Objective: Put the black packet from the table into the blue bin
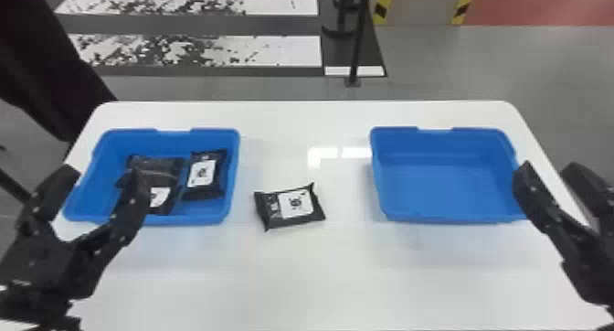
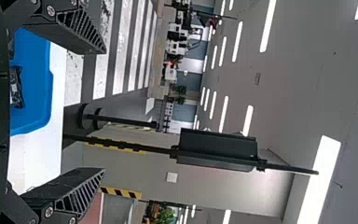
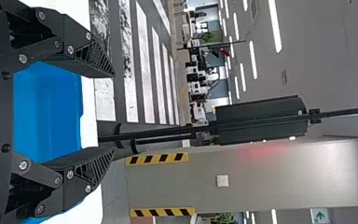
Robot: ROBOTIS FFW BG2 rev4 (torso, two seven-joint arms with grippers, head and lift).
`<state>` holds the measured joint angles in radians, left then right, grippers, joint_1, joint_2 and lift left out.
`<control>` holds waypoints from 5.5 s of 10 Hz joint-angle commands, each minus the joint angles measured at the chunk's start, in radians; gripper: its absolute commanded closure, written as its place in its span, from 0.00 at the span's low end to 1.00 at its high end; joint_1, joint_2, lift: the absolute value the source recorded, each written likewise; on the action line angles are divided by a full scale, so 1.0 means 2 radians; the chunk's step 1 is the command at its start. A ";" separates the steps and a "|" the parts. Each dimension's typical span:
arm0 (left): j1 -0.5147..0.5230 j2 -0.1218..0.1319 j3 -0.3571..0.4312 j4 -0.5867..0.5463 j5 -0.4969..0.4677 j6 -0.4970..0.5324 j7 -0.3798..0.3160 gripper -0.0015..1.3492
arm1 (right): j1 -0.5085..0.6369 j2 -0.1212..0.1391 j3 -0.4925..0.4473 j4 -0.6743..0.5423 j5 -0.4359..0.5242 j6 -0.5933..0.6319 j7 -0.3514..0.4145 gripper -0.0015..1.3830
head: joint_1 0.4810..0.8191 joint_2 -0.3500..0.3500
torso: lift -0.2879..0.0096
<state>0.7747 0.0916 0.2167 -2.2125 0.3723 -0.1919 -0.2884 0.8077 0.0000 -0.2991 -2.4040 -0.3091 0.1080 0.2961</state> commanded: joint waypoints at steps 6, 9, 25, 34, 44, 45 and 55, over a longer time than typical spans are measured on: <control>-0.005 0.003 -0.007 0.001 -0.002 0.003 -0.002 0.10 | 0.000 0.000 0.000 0.000 0.000 0.000 0.000 0.37 | 0.63 0.47 | 0.60; -0.043 0.025 -0.046 0.013 -0.039 0.028 -0.018 0.10 | -0.001 0.000 0.001 0.001 0.000 0.000 0.000 0.37 | 0.63 0.43 | 0.60; -0.349 0.023 -0.242 0.254 -0.269 0.347 -0.186 0.10 | -0.017 0.000 0.006 0.016 0.003 0.000 0.001 0.37 | 0.63 0.05 | 0.60; -0.384 0.020 -0.248 0.328 -0.364 0.336 -0.179 0.52 | -0.017 0.000 0.006 0.017 0.000 0.000 0.001 0.37 | 0.63 0.12 | 0.60; -0.327 0.046 -0.105 0.179 -0.352 0.273 -0.227 0.90 | -0.015 0.000 0.006 0.015 0.000 0.000 0.001 0.37 | 0.63 0.16 | 0.60; -0.314 0.044 -0.064 0.169 -0.370 0.273 -0.229 0.90 | -0.016 0.000 0.006 0.015 0.000 0.000 0.001 0.37 | 0.63 0.24 | 0.60; -0.206 -0.026 0.135 0.094 -0.311 0.200 -0.206 0.13 | -0.011 0.000 0.005 0.010 -0.002 0.000 0.000 0.37 | 0.63 0.64 | 0.60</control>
<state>0.3220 0.0582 0.4588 -1.9796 -0.2802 0.2095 -0.7041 0.7846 0.0000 -0.2882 -2.3835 -0.3125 0.1080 0.2962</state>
